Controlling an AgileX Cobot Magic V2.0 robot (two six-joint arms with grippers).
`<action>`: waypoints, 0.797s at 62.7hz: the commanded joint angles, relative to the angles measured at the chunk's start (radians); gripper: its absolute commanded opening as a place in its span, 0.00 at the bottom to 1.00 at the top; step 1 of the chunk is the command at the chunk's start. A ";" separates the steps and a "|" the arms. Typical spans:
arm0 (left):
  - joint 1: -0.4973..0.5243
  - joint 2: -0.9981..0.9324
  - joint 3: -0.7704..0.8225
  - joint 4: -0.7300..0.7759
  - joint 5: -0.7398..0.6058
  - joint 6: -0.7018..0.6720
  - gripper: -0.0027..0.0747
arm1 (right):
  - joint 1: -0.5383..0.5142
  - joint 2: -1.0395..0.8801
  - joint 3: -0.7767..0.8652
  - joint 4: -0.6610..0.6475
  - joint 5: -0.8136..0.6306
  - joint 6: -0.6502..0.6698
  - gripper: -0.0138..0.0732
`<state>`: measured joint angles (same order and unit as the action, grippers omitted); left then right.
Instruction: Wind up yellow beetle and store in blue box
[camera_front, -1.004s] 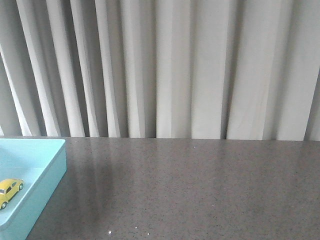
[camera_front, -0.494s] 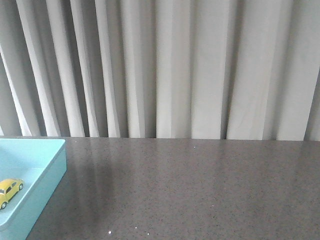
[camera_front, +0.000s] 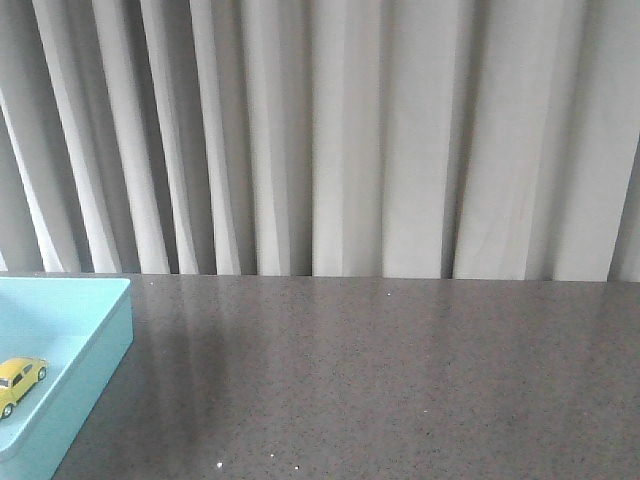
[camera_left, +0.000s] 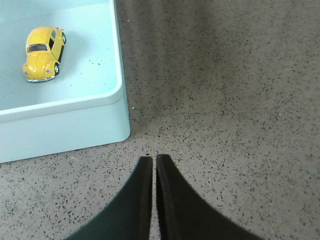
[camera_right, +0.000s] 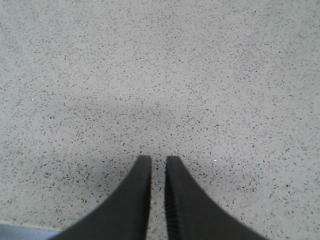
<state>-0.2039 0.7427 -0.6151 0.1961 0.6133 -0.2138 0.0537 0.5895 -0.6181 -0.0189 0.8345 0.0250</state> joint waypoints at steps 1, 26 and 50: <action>-0.006 -0.003 -0.025 -0.004 -0.075 -0.010 0.03 | 0.001 0.002 -0.025 -0.003 -0.054 -0.001 0.15; -0.006 -0.003 -0.025 -0.001 -0.074 -0.010 0.03 | 0.001 0.002 -0.025 -0.003 -0.054 -0.001 0.15; 0.055 -0.344 0.277 0.036 -0.247 -0.055 0.03 | 0.001 0.002 -0.025 -0.003 -0.054 -0.001 0.15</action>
<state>-0.1779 0.5135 -0.3924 0.2155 0.4970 -0.2247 0.0537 0.5895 -0.6181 -0.0189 0.8345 0.0250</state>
